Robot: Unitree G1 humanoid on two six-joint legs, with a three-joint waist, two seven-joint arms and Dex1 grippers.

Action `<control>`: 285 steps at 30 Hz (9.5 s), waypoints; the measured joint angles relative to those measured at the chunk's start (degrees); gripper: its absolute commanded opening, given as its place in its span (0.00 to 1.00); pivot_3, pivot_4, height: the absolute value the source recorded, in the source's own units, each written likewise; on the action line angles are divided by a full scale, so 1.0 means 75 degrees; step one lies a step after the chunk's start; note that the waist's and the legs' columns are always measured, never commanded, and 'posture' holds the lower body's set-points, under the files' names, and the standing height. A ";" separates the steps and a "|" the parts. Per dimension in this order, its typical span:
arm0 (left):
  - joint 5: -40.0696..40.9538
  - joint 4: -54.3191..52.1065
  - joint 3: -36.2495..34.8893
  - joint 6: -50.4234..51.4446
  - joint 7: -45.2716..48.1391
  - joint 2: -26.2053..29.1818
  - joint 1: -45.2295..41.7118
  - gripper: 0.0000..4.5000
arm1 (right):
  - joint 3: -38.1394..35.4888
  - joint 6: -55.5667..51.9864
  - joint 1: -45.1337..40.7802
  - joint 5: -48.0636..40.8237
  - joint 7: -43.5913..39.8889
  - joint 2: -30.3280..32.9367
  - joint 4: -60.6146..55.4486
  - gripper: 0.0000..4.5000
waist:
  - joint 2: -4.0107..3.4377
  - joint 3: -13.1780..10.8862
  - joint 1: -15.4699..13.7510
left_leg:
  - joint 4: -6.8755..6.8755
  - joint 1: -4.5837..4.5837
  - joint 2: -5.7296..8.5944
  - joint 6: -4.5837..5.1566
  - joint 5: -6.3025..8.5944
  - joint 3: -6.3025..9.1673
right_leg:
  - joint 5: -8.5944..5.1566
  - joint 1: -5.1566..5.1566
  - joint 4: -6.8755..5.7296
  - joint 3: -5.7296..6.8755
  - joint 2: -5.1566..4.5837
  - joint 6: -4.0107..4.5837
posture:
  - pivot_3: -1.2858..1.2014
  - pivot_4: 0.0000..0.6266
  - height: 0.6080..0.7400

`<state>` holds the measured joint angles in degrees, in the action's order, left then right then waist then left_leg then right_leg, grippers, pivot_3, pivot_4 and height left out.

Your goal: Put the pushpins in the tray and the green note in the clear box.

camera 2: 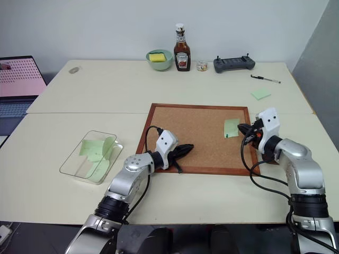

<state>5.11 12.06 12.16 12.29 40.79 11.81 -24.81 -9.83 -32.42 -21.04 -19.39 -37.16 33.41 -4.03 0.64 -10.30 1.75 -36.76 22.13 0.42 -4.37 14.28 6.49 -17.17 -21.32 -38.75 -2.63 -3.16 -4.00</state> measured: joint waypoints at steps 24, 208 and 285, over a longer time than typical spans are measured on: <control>-0.0007 0.0247 0.0060 -0.0163 0.0165 -0.0037 -0.0103 0.00 | -0.0651 0.0372 0.2628 0.0910 -0.0853 0.2595 -0.0564 0.14 | -0.0006 0.0004 -0.0015 | 0.0003 -0.0013 0.0000 0.0000 0.0001 -0.0004 | -0.0005 0.0022 0.0018 0.0000 -0.0001 -0.0010 | 0.52 0.24 1.00; 0.1008 -0.2768 -0.0316 0.1361 0.0972 0.1507 0.0057 0.77 | 0.1699 0.2779 -0.0966 0.1555 -0.0685 -0.0265 0.3025 0.52 | 0.0048 -0.0038 0.0015 | 0.0005 0.0034 -0.0009 -0.0001 0.0000 0.0003 | 0.0000 -0.0027 0.0015 0.0006 0.0004 -0.0005 | 0.52 0.24 1.00; -0.0812 0.3243 0.0678 -0.4879 0.2520 0.0564 -0.2088 0.42 | 0.2383 -0.0013 -0.0400 -0.0030 -0.2171 -0.0301 -0.1011 0.00 | 0.0047 -0.0038 0.0023 | -0.0020 0.0075 -0.0003 0.0000 -0.0001 0.0011 | 0.0000 -0.0071 -0.0020 0.0011 0.0005 -0.0005 | 0.52 0.24 1.00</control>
<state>-0.98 36.39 17.25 -24.31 59.69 16.04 -40.47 8.04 -32.52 -24.05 -19.61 -53.44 31.16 -11.62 0.99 -10.59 1.92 -36.92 22.69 0.39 -4.37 14.28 6.57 -17.17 -21.85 -38.90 -2.55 -3.12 -4.04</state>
